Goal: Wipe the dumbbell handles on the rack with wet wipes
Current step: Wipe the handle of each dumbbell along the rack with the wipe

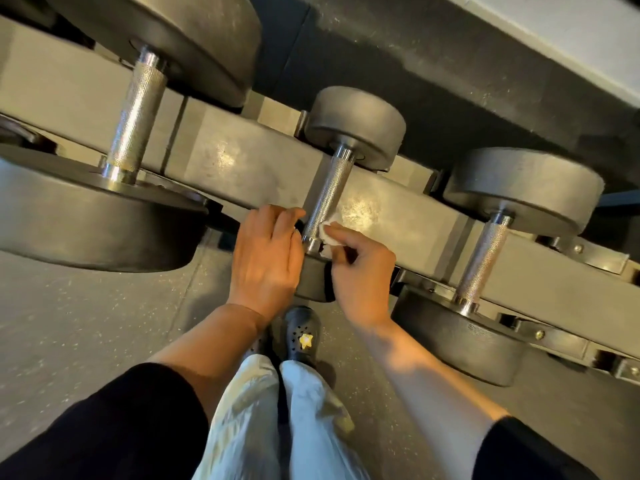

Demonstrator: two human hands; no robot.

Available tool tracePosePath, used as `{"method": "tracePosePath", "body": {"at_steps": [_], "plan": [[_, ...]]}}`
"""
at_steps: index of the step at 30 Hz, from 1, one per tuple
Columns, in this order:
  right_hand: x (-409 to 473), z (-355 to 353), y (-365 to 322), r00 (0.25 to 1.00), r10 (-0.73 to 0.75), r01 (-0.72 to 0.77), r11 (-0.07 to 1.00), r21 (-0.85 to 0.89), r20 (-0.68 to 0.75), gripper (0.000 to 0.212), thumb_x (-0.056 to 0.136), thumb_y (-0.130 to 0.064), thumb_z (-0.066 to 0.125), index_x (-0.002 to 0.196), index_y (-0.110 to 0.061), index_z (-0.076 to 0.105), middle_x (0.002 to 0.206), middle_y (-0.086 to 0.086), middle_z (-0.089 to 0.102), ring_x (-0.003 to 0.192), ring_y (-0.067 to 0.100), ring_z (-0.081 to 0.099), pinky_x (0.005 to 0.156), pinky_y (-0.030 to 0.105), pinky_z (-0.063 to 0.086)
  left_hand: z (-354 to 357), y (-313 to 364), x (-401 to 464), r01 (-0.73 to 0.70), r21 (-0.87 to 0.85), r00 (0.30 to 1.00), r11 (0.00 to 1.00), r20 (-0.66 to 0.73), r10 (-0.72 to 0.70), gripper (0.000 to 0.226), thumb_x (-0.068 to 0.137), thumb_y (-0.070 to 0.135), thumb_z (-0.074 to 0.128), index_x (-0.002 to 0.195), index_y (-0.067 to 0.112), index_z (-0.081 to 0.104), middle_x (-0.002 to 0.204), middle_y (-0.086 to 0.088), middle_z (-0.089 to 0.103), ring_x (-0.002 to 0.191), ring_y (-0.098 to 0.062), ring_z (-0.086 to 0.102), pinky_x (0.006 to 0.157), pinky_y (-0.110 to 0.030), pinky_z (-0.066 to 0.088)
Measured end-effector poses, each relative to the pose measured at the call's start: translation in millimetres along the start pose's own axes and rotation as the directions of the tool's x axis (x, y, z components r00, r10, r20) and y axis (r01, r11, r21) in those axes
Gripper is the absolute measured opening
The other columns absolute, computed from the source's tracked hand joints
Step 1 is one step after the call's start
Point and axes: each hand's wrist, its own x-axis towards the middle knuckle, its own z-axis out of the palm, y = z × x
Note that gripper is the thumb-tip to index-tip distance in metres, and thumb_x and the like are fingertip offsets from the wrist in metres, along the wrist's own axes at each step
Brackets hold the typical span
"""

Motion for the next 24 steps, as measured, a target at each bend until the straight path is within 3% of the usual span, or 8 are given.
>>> {"method": "tracePosePath", "body": {"at_steps": [4,7,10,14,16,19,22,24], "plan": [[3,-4,-21,0.993,-0.093,0.098,0.993,0.066,-0.078,0.033,0.084,0.009,0.058,0.111,-0.006,0.068,0.117,-0.003,0.063,0.111,-0.002,0.053,0.102,0.014,0.039,-11,6,3,-0.011,0.146,0.999,0.989,0.042,0.005,0.033,0.091,0.023,0.043,0.112,0.003,0.059,0.096,-0.014,0.057,0.081,-0.028,0.051,0.070,-0.038,0.040],[17,3,-48,0.978,-0.194,0.202,0.973,0.111,-0.075,0.031,0.085,0.006,0.057,0.114,-0.004,0.066,0.117,-0.007,0.058,0.114,-0.001,0.052,0.101,0.011,0.038,-34,7,4,-0.066,0.237,0.998,0.969,-0.004,0.069,0.030,0.090,0.024,0.050,0.110,0.004,0.059,0.094,-0.012,0.056,0.079,-0.025,0.046,0.068,-0.035,0.036],[28,21,-76,0.963,-0.268,0.267,0.953,0.146,-0.012,0.032,0.086,0.006,0.057,0.114,-0.005,0.066,0.121,0.000,0.062,0.114,0.000,0.053,0.099,0.012,0.040,-70,1,14,-0.093,0.310,0.991,0.946,-0.060,0.117,0.029,0.086,0.022,0.052,0.108,0.003,0.058,0.092,-0.014,0.055,0.079,-0.025,0.043,0.067,-0.036,0.035],[32,56,-108,0.932,-0.358,0.349,0.928,0.133,0.055,0.033,0.083,0.009,0.056,0.111,-0.005,0.068,0.120,0.004,0.064,0.111,0.000,0.053,0.094,0.000,0.032,-123,-20,28,-0.009,0.378,0.987,0.926,-0.147,0.069,0.029,0.082,0.017,0.052,0.104,0.000,0.061,0.094,-0.018,0.055,0.082,-0.028,0.043,0.071,-0.036,0.033],[33,70,-120,0.930,-0.356,0.340,0.928,0.152,0.095,0.034,0.084,0.009,0.054,0.112,-0.006,0.068,0.121,0.005,0.064,0.113,0.006,0.055,0.096,0.000,0.031,-145,-37,34,0.054,0.429,0.988,0.902,-0.152,0.013,0.031,0.081,0.020,0.053,0.105,0.000,0.059,0.096,-0.018,0.054,0.084,-0.031,0.044,0.072,-0.037,0.032],[38,86,-130,0.922,-0.369,0.343,0.920,0.190,0.120,0.034,0.085,0.009,0.052,0.113,-0.004,0.067,0.121,0.006,0.064,0.113,0.001,0.051,0.096,0.000,0.032,-166,-60,42,0.092,0.502,0.992,0.860,-0.118,-0.037,0.033,0.085,0.027,0.053,0.106,0.001,0.058,0.094,-0.017,0.052,0.081,-0.032,0.046,0.069,-0.040,0.034],[49,97,-131,0.914,-0.383,0.353,0.913,0.206,0.135,0.034,0.085,0.009,0.052,0.114,-0.003,0.066,0.122,0.008,0.064,0.117,0.010,0.056,0.099,0.014,0.041,-173,-68,46,0.060,0.516,0.998,0.855,-0.062,-0.033,0.038,0.085,0.035,0.052,0.103,0.003,0.059,0.090,-0.014,0.052,0.078,-0.028,0.044,0.066,-0.037,0.034],[58,103,-129,0.917,-0.367,0.336,0.922,0.193,0.154,0.032,0.087,0.007,0.053,0.115,-0.003,0.065,0.122,0.008,0.064,0.116,0.012,0.057,0.098,0.014,0.042,-173,-68,47,0.073,0.510,0.997,0.857,-0.057,-0.051,0.040,0.084,0.040,0.048,0.102,0.005,0.060,0.088,-0.012,0.052,0.076,-0.025,0.043,0.065,-0.035,0.034]]}}
